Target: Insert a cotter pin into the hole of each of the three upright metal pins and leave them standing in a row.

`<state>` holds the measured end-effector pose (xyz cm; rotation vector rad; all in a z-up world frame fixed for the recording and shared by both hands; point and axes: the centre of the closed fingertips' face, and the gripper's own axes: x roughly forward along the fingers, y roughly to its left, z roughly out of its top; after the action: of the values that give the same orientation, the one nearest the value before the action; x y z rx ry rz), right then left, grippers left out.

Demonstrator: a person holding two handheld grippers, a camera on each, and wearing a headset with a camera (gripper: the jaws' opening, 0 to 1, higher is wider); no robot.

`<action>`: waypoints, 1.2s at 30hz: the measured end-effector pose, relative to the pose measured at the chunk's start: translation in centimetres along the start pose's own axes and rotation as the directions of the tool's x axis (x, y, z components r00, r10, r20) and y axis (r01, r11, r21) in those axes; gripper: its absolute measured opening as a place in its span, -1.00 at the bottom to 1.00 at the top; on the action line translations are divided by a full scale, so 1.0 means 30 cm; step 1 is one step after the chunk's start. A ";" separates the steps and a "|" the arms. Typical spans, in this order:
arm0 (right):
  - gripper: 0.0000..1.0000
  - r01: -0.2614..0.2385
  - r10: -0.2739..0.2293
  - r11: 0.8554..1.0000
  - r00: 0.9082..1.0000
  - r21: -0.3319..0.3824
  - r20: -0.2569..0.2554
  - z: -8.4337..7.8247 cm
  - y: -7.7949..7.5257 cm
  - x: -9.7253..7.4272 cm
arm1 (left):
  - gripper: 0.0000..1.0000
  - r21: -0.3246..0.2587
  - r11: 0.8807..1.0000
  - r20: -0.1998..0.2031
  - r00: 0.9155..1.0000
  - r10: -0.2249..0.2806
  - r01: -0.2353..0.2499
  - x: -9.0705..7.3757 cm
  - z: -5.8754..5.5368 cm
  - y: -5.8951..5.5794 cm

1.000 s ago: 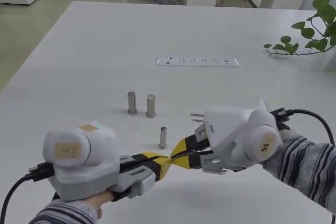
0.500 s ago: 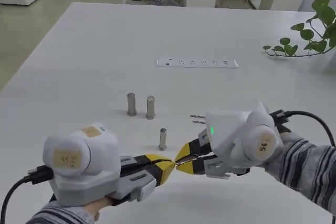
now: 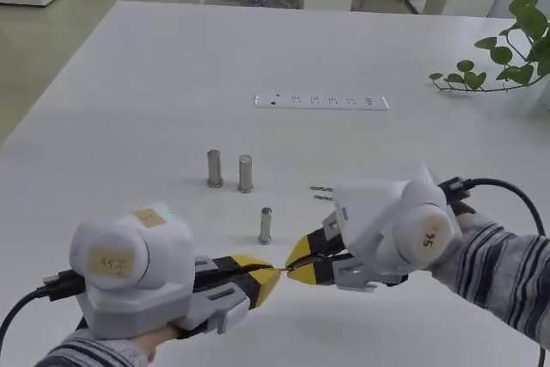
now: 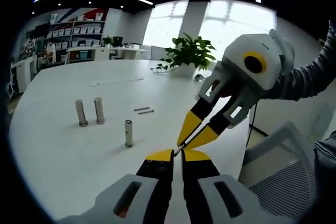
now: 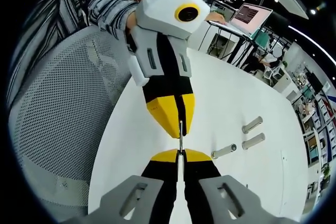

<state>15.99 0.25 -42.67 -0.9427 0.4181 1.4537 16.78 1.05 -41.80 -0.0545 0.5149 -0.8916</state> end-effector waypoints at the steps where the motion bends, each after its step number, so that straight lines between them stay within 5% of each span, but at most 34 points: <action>1: -1.00 0.004 -0.004 1.000 1.000 0.003 0.000 0.000 -0.003 0.000 | -0.95 0.008 1.000 0.000 1.000 0.007 -0.007 0.000 0.000 0.005; 25: -1.00 0.132 -0.126 0.988 0.988 0.075 -0.086 -0.096 -0.143 0.007 | -0.77 0.008 0.992 0.031 0.991 0.127 -0.127 0.051 -0.011 0.109; 36: -1.00 0.126 -0.128 0.974 0.992 0.186 -0.001 -0.075 -0.176 0.007 | -0.53 0.022 0.986 0.019 0.986 0.165 -0.166 0.102 -0.009 0.157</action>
<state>21.69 -0.55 -42.65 -0.7972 0.4681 1.2793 21.67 1.78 -44.49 0.0020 0.4856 -0.7336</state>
